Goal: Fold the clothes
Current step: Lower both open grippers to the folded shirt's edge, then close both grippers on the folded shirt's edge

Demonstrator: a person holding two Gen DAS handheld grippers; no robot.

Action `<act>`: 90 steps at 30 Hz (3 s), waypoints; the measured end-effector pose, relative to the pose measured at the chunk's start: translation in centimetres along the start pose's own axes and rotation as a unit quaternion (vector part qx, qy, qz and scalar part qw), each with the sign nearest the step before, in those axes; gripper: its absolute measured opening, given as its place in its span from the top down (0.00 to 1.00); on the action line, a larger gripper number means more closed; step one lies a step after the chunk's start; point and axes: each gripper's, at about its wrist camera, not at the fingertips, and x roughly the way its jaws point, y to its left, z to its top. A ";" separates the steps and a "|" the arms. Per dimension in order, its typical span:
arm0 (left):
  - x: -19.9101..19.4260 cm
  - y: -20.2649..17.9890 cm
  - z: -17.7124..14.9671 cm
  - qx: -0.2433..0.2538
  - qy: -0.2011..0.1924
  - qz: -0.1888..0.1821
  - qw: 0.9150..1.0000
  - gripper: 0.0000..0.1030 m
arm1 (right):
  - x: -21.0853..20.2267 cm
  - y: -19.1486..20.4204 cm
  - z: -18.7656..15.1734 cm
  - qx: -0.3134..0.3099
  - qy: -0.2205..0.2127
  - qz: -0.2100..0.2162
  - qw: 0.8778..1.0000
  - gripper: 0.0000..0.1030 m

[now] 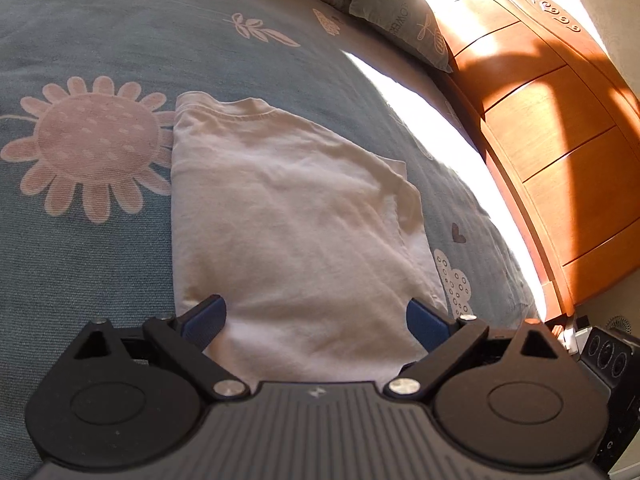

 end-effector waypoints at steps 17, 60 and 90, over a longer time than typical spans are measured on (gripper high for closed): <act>0.3 0.8 1.1 -0.083 -0.017 -0.010 0.996 0.03 | -0.4 -1.2 1.9 0.038 -0.038 0.022 0.998 0.00; 4.5 8.2 6.1 -0.190 0.011 -0.147 0.971 0.01 | 5.7 -12.4 6.8 0.263 0.081 0.213 0.937 0.00; 2.4 3.2 6.1 -0.114 0.032 -0.168 0.979 0.02 | 3.0 -9.6 6.8 0.206 0.056 0.238 0.948 0.00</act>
